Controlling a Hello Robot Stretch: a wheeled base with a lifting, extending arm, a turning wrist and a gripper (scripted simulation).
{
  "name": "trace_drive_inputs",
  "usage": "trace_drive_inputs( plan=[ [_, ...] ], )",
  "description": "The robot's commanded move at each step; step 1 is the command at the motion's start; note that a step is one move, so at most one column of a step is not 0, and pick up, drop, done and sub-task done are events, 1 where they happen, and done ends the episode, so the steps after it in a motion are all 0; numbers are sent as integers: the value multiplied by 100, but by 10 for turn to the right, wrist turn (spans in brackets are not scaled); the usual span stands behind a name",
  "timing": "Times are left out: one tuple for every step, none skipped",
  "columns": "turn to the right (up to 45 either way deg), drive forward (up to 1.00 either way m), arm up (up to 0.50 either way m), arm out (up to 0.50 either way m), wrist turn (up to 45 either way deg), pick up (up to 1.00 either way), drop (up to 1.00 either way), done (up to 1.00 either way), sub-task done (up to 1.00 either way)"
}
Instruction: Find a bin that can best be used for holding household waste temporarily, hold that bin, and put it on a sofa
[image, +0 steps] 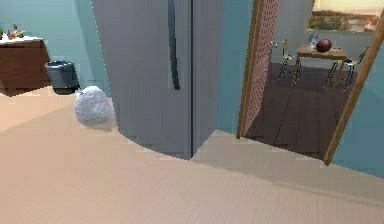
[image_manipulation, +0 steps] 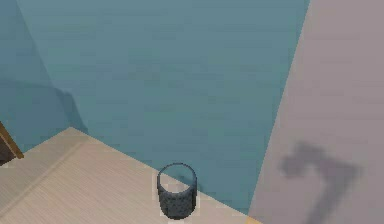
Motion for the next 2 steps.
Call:
trace_drive_inputs(
  plan=[
    [0,0,0,48,0,0,0,0,0],
    [0,0,0,0,450,0,0,0,0]
  ],
)
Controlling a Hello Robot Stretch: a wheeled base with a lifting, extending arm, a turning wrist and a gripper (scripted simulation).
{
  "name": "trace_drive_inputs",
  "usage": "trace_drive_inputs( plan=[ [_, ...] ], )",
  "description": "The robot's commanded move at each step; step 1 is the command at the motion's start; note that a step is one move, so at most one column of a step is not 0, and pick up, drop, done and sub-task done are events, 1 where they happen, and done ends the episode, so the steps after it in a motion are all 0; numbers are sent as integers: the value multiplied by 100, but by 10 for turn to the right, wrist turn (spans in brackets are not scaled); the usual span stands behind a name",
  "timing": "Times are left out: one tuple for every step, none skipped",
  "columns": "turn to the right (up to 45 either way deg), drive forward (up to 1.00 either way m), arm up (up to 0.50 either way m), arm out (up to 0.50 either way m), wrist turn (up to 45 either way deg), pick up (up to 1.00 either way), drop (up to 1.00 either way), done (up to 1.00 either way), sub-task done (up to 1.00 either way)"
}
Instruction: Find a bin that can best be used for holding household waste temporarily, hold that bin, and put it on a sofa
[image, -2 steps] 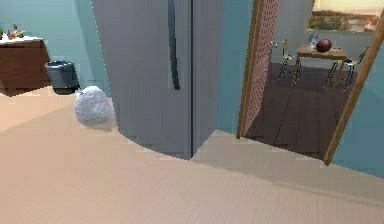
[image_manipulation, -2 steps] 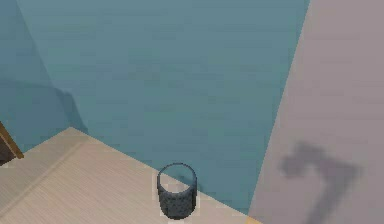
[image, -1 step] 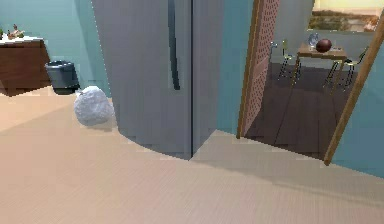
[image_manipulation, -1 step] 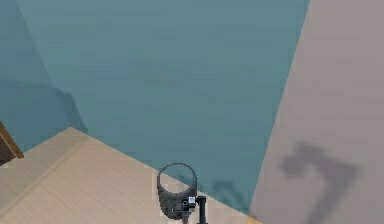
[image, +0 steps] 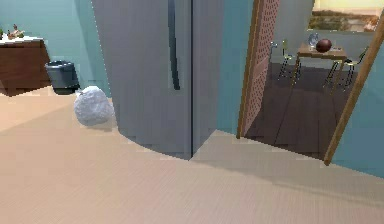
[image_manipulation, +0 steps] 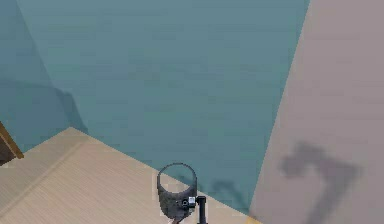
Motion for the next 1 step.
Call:
trace_drive_inputs(
  plan=[
    [0,0,0,0,450,0,0,0,0]
  ],
)
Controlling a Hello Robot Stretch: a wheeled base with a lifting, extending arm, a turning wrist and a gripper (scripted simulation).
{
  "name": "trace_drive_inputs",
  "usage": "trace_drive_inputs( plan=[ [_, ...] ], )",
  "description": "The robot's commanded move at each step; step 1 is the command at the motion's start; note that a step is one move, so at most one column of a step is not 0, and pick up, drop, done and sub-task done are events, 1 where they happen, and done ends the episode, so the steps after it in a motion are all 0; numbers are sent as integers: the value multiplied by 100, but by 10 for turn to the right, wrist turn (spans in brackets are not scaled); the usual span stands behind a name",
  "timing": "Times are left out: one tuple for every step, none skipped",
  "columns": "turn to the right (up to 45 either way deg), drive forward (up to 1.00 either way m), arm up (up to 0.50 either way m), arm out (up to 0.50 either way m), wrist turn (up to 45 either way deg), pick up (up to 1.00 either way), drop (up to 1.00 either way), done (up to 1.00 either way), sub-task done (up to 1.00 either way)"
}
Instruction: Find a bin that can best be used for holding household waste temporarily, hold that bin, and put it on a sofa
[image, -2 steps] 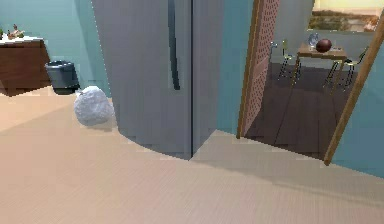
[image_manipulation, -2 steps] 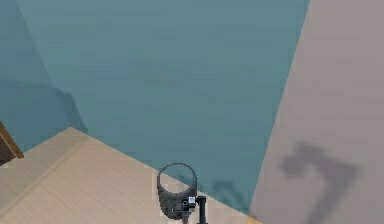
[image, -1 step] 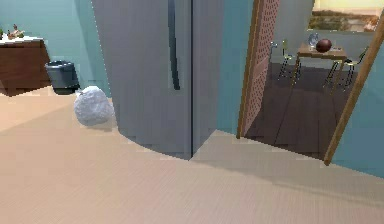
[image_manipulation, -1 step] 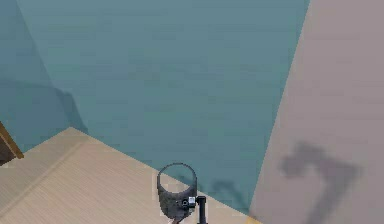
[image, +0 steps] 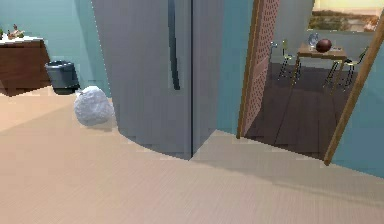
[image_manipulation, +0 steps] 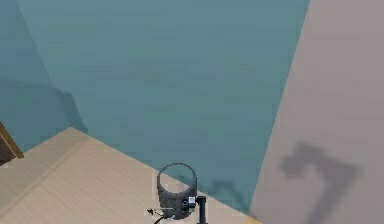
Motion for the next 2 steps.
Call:
trace_drive_inputs(
  plan=[
    [0,0,0,0,450,0,0,0,0],
    [0,0,0,0,240,0,0,0,0]
  ],
)
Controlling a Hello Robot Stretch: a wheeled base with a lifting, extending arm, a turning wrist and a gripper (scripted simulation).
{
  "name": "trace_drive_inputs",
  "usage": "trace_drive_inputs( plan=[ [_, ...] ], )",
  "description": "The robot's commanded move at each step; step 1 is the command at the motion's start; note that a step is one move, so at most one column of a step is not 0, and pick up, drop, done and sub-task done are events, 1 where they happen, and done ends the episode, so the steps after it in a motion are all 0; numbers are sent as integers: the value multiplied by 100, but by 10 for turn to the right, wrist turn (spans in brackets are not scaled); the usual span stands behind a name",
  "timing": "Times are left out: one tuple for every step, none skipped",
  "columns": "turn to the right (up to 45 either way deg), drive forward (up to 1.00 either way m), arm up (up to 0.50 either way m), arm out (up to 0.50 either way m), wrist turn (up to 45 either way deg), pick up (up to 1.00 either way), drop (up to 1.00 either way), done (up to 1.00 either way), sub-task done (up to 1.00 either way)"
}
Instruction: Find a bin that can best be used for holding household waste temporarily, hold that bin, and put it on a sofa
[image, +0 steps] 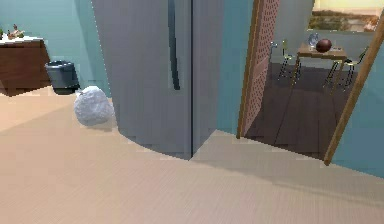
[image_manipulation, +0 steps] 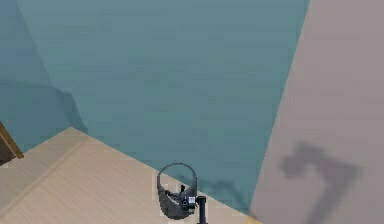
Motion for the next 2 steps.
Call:
trace_drive_inputs(
  plan=[
    [0,0,0,0,0,100,0,0,0],
    [0,0,10,0,0,0,0,0,0]
  ],
)
